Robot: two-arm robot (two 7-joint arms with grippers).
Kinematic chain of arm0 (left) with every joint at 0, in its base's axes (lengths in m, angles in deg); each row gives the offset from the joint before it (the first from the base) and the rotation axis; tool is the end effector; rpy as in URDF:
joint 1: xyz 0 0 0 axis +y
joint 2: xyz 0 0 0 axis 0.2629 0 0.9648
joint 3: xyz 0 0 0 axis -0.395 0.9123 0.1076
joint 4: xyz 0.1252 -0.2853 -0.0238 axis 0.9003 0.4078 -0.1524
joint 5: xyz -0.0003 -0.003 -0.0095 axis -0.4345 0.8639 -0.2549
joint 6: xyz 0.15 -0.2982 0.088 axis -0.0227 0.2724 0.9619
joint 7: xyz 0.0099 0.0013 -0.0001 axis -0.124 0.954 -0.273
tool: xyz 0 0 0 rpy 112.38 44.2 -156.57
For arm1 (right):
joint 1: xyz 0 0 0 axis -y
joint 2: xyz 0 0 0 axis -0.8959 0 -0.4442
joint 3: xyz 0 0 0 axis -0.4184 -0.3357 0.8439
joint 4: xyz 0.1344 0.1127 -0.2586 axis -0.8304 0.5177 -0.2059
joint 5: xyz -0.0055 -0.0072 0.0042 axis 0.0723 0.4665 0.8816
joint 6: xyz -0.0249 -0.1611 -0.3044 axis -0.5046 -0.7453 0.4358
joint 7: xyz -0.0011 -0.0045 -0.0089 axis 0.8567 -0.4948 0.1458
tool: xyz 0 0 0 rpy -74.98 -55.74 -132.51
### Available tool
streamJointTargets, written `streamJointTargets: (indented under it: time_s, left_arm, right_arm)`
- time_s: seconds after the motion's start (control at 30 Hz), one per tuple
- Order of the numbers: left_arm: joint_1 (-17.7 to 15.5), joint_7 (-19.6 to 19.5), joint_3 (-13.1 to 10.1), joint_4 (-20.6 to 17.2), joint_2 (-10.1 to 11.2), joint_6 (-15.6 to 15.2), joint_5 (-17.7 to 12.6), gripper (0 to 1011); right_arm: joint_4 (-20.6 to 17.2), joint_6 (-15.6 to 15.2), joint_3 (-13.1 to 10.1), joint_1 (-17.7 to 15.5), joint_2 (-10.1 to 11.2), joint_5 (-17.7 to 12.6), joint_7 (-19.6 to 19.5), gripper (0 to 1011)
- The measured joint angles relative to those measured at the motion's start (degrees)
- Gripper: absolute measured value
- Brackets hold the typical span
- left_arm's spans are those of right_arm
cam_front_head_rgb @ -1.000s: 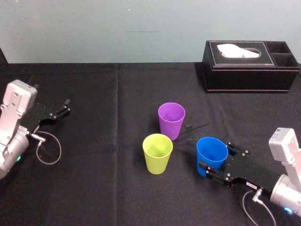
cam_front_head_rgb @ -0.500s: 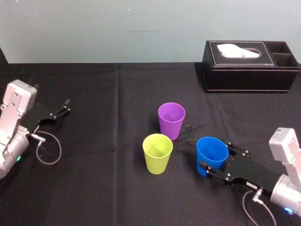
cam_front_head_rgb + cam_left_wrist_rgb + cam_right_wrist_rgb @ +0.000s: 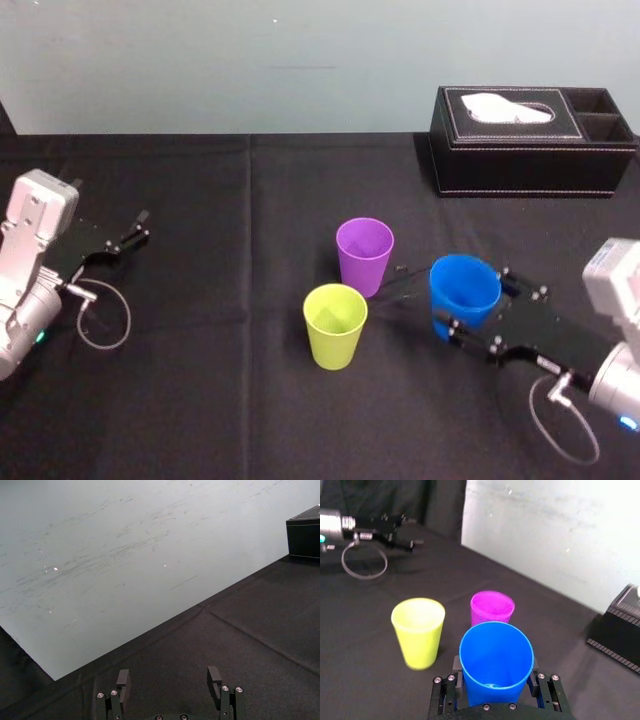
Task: Stack the three plastic cups sequentially using one hand.
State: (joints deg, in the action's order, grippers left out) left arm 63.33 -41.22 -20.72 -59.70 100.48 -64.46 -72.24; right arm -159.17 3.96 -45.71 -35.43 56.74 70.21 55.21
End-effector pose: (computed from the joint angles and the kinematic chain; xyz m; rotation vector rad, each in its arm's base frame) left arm 0.3961 0.0857 -0.3272 0.3045 -0.2850 1.2479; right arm 0.3108 -0.0917 -0.2861 -0.2713 -0.1612 -0.8275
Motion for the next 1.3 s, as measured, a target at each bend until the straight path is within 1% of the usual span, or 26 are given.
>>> streamJointTargets:
  time_s: [0.07, 0.1, 0.13, 0.17, 0.27, 0.3, 0.33, 0.37, 0.47, 0.57, 0.73, 0.77, 0.8, 0.87, 0.97, 1.1, 1.3]
  left_arm:
    - [0.00, 0.00, 0.00, 0.00, 0.00, 0.00, 0.00, 1011]
    - [0.00, 0.00, 0.00, 0.00, 0.00, 0.00, 0.00, 1011]
    - [0.00, 0.00, 0.00, 0.00, 0.00, 0.00, 0.00, 1011]
    - [0.00, 0.00, 0.00, 0.00, 0.00, 0.00, 0.00, 1011]
    - [0.00, 0.00, 0.00, 0.00, 0.00, 0.00, 0.00, 1012]
    - [0.00, 0.00, 0.00, 0.00, 0.00, 0.00, 0.00, 1011]
    - [0.00, 0.00, 0.00, 0.00, 0.00, 0.00, 0.00, 1011]
    - [0.00, 0.00, 0.00, 0.00, 0.00, 0.00, 0.00, 1011]
    - [0.00, 0.00, 0.00, 0.00, 0.00, 0.00, 0.00, 1011]
    - [0.00, 0.00, 0.00, 0.00, 0.00, 0.00, 0.00, 1011]
    - [0.00, 0.00, 0.00, 0.00, 0.00, 0.00, 0.00, 1011]
    - [0.00, 0.00, 0.00, 0.00, 0.00, 0.00, 0.00, 1012]
    - [0.00, 0.00, 0.00, 0.00, 0.00, 0.00, 0.00, 1012]
    - [0.00, 0.00, 0.00, 0.00, 0.00, 0.00, 0.00, 1011]
    - [0.00, 0.00, 0.00, 0.00, 0.00, 0.00, 0.00, 1011]
    - [0.00, 0.00, 0.00, 0.00, 0.00, 0.00, 0.00, 1011]
    - [0.00, 0.00, 0.00, 0.00, 0.00, 0.00, 0.00, 1011]
  right_arm:
    - [-1.58, -1.02, -0.73, -0.18, 0.07, -0.07, -0.44, 729]
    - [-2.89, -2.17, -1.32, -0.18, 0.09, -0.24, -0.76, 729]
    - [-2.89, -2.17, -1.32, -0.18, 0.09, -0.24, -0.76, 729]
    - [-4.12, -3.31, -1.75, 0.00, 0.08, -0.56, -0.98, 729]
    - [-5.94, -5.47, -2.21, 1.00, -0.07, -1.19, -1.10, 729]
    - [-6.27, -5.95, -2.23, 1.42, -0.15, -1.35, -1.11, 729]
    - [-6.70, -7.12, -2.16, 2.30, -0.32, -1.55, -1.17, 729]
    - [-6.70, -7.12, -2.16, 2.30, -0.32, -1.55, -1.17, 729]
    - [-7.14, -9.63, -1.35, 5.18, -0.96, -1.83, -1.44, 729]
    - [-7.08, -10.90, -0.41, 7.36, -1.49, -1.79, -1.59, 729]
    - [-6.10, -12.20, 1.70, 10.79, -2.41, -1.08, -1.60, 729]
    - [-5.57, -12.52, 2.51, 11.93, -2.78, -0.76, -1.58, 729]
    - [-5.57, -12.52, 2.51, 11.93, -2.78, -0.76, -1.58, 729]
    - [-4.41, -13.01, 3.92, 13.89, -3.48, -0.10, -1.53, 729]
    - [-3.39, -13.27, 5.05, 15.36, -4.05, 0.41, -1.50, 729]
    - [-0.99, -13.74, 7.17, 18.10, -5.21, 1.58, -1.15, 729]
    - [2.43, -13.94, 9.42, 21.00, -7.02, 2.41, -0.50, 729]
